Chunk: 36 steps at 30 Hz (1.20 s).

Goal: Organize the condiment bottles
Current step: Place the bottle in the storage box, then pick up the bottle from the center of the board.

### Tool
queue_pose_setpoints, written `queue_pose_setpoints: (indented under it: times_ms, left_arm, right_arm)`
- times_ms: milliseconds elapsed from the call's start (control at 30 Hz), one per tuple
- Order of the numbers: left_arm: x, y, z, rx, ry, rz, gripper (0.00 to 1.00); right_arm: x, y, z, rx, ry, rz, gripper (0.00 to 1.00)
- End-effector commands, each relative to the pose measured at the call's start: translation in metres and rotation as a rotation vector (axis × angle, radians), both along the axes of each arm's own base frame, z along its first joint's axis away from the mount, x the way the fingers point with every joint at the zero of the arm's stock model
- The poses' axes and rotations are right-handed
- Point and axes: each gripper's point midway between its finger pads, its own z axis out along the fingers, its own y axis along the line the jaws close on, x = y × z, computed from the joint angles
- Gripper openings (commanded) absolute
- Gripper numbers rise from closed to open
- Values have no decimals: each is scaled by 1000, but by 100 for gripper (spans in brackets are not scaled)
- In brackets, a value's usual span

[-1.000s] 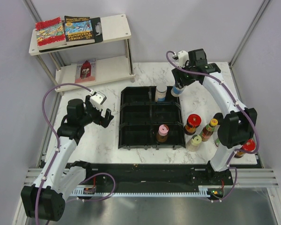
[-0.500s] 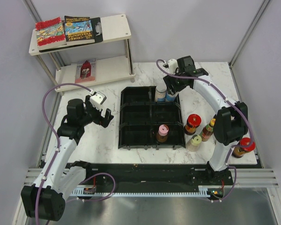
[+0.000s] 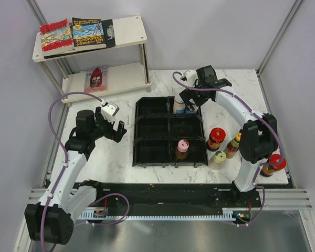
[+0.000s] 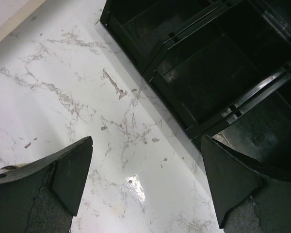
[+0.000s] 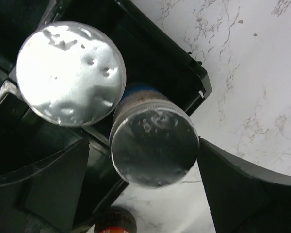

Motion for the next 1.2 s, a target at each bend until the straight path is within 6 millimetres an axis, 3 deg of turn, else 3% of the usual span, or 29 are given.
queue_pose_setpoints:
  times_ms: [0, 167, 267, 433, 533, 767, 933, 1167]
  left_arm:
    - [11, 10, 0, -6, 10, 76, 100]
    - [12, 10, -1, -5, 15, 72, 100]
    - [9, 7, 2, -9, 7, 48, 100]
    - [4, 2, 1, -15, 11, 15, 100]
    - [3, 1, 2, -18, 12, 6, 100]
    - [2, 0, 3, -22, 13, 2, 100]
    - [2, 0, 4, -23, 9, 3, 99]
    - [2, 1, 4, -24, 11, 4, 100]
  right_arm:
    - [-11, -2, 70, 23, -129, 54, 98]
    - [-38, -30, 113, -27, -208, 1, 98]
    - [-60, -53, 119, -80, -198, -23, 98]
    - [-106, -86, 100, -173, -114, 7, 98]
    - [-128, -96, 85, -195, -71, 27, 98]
    - [-167, -86, 46, -139, 64, 127, 98]
    - [-178, -83, 14, -134, 156, 154, 98]
    - [-179, -87, -7, -154, 189, 142, 98]
